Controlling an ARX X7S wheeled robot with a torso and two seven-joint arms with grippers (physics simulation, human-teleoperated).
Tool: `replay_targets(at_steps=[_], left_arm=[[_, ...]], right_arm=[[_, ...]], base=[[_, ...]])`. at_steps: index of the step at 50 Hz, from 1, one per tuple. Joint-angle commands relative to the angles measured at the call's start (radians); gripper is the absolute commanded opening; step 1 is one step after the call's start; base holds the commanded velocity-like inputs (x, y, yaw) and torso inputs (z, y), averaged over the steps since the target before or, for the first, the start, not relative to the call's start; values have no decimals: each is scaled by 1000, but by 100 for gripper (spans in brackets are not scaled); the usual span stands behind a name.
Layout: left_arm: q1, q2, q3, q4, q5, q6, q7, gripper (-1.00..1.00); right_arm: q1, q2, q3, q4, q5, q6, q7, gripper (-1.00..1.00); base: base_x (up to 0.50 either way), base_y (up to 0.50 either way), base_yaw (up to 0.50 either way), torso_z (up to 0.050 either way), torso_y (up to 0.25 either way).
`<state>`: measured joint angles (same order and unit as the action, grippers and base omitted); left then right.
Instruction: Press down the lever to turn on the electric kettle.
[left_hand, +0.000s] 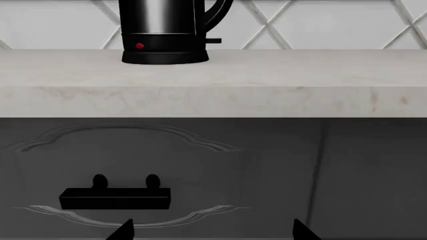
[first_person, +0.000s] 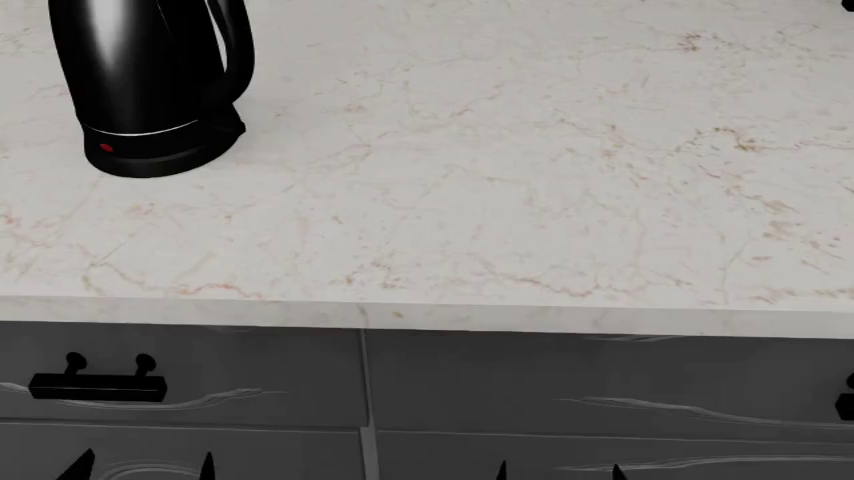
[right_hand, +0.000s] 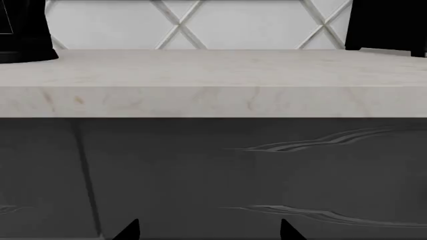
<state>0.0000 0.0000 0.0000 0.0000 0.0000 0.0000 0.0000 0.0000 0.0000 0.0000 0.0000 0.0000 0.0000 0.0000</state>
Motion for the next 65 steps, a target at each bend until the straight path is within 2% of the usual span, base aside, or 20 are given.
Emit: replay_targets(at_steps=[1, 3, 6, 13, 18, 26, 30, 32, 34, 35, 36, 38, 39, 51, 53, 55, 58, 59, 60, 65], left_arm=[[-3, -15, 18, -10, -15, 7, -18, 100], [18, -20, 13, 48, -75, -20, -16, 100], [34, -36, 23, 79, -86, -38, -32, 100], [70, -55, 62, 174, -99, -84, -38, 100], [99, -75, 60, 326, -110, -144, -62, 100], [64, -131, -12, 688, -210, -415, -109, 100], [15, -146, -39, 742, -253, -493, -119, 100], [-35, -148, -93, 773, -381, -588, -97, 100], [-80, -156, -126, 802, -424, -651, -118, 100], [-97, -151, -157, 810, -490, -688, -112, 100], [-125, -164, -159, 823, -485, -719, -135, 100], [-117, -149, -193, 815, -567, -728, -105, 100], [-101, -154, -168, 810, -520, -696, -106, 100], [-101, -181, -185, 840, -557, -715, -116, 100], [-118, -186, -195, 833, -573, -730, -121, 100], [-138, -183, -233, 824, -659, -768, -113, 100], [-148, -181, -265, 810, -702, -776, -113, 100], [-149, -184, -257, 797, -684, -766, -110, 100], [-118, -184, -236, 789, -658, -729, -81, 100], [-104, -186, -224, 782, -642, -706, -73, 100]], right_arm=[[-1, 15, -20, -4, 15, 3, 20, 100], [6, 26, -23, 12, 13, -7, 40, 100], [1, 38, -36, -4, 61, 2, 11, 100], [10, 47, -46, -28, 56, 4, 61, 100], [-10, 63, -45, -161, 73, 69, 81, 100], [2, 105, -46, -535, 91, 335, 110, 100], [41, 119, -32, -633, 114, 441, 120, 100], [63, 123, -24, -675, 133, 488, 122, 100], [65, 127, -12, -707, 197, 483, 82, 100], [73, 146, -40, -713, 150, 507, 98, 100], [73, 122, -16, -719, 198, 496, 93, 100], [63, 96, 22, -720, 312, 481, 51, 100], [60, 104, 1, -721, 266, 476, 70, 100], [104, 129, -3, -778, 308, 559, 99, 100], [120, 130, 15, -770, 366, 567, 70, 100], [129, 133, 14, -759, 370, 564, 68, 100], [128, 137, 6, -755, 372, 552, 61, 100], [124, 138, 6, -754, 372, 546, 61, 100], [108, 133, 51, -744, 450, 551, 34, 100], [113, 145, 38, -721, 435, 564, 49, 100]], base=[[0, 0, 0, 0, 0], [0, 0, 0, 0, 0], [0, 0, 0, 0, 0], [0, 0, 0, 0, 0], [0, 0, 0, 0, 0], [0, 0, 0, 0, 0], [0, 0, 0, 0, 0], [0, 0, 0, 0, 0], [0, 0, 0, 0, 0], [0, 0, 0, 0, 0], [0, 281, 0, 0, 0], [0, 500, 0, 0, 0], [0, 500, 0, 0, 0], [0, 500, 0, 0, 0], [0, 500, 0, 0, 0], [59, 500, 0, 0, 0], [309, 438, 0, 0, 0], [387, 355, 0, 0, 0], [500, 31, 0, 0, 0], [497, 0, 0, 0, 0]])
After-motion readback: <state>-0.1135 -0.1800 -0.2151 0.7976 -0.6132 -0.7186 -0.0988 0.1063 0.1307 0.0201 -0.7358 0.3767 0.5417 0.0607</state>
